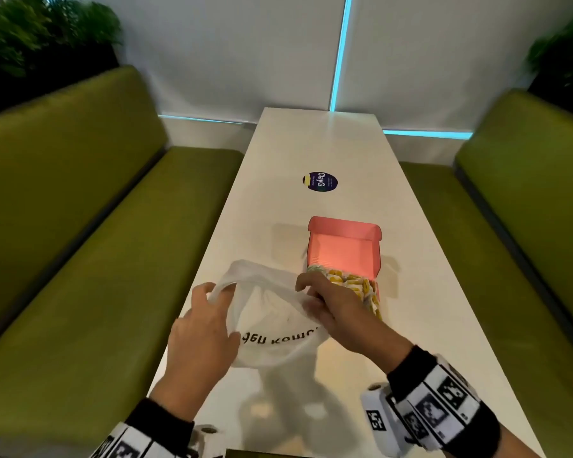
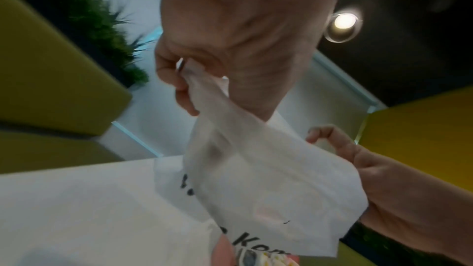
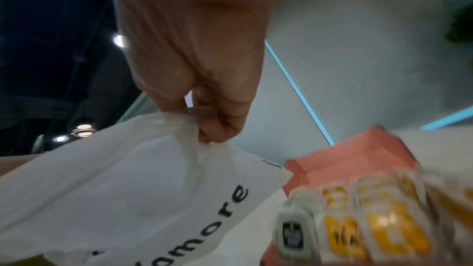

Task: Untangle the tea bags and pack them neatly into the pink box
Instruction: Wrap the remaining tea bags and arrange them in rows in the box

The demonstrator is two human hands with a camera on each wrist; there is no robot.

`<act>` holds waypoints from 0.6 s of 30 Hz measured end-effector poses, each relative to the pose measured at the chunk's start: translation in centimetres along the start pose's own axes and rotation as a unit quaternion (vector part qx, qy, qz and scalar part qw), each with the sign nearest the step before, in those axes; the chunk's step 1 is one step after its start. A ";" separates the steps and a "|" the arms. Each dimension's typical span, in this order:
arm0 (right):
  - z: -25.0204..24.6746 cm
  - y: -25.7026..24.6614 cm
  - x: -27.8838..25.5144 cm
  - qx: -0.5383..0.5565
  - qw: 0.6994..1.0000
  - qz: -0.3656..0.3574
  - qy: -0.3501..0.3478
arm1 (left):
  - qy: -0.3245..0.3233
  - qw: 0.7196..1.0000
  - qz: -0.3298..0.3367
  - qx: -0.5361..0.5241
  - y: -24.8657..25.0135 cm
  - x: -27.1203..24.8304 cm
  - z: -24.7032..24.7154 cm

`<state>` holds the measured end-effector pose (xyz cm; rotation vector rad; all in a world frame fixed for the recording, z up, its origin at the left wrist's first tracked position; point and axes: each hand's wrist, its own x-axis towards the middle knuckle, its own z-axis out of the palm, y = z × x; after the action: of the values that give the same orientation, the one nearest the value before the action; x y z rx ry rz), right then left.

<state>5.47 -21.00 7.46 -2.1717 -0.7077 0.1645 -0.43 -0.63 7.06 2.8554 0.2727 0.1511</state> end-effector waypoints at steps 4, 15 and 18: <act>-2.1 -1.0 -1.9 -0.230 0.971 -0.025 -0.065 | -0.063 0.995 -0.008 0.078 1.8 -0.4 -0.7; -1.2 -1.6 -2.3 -0.037 0.990 0.130 0.027 | -0.124 0.956 0.069 -0.256 2.4 -1.4 0.9; 1.4 -2.6 -1.7 0.359 0.896 0.191 0.179 | -0.088 0.841 0.102 -0.524 3.3 -2.1 1.7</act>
<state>2.47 -19.66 8.36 -1.5290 0.0224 0.1851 -1.69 -4.62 6.17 1.7677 -0.1385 0.0449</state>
